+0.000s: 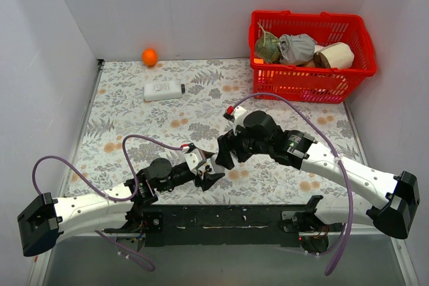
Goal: Insert the wireless bluetooth earbuds into the charging case
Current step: Open the charging case.
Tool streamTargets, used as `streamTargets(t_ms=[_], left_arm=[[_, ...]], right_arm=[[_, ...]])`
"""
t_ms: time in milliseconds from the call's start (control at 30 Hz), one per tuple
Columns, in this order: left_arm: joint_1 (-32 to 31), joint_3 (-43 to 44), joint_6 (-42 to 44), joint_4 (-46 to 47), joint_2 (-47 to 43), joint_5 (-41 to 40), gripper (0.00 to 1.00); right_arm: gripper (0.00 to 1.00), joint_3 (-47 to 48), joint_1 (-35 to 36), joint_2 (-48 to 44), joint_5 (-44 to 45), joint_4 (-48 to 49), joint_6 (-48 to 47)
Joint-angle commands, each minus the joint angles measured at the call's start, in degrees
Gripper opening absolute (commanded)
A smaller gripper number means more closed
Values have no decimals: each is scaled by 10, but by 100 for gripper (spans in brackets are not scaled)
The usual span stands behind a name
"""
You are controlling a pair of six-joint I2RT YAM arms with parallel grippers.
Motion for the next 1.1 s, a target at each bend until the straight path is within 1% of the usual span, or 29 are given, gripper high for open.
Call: streamTargets(t_ms=[0,267,433,567,1067], left_arm=[[-2,23,11,3,-5,-6,0],[-2,26,11,2,-10,-5,0],[-2,26,10,0,-11,-7,0],[-2,25,9,2,-12,-8,0],[-2,21,6,-8,-35,-17,0]], right_arm=[[91,24,3,1,13,10,6],[90,12,3,7,16,8,9],[90,5,3,3,-8,26,11],[90,7,3,14,-16,20,10],[88,4,3,-6,42,-10,13]])
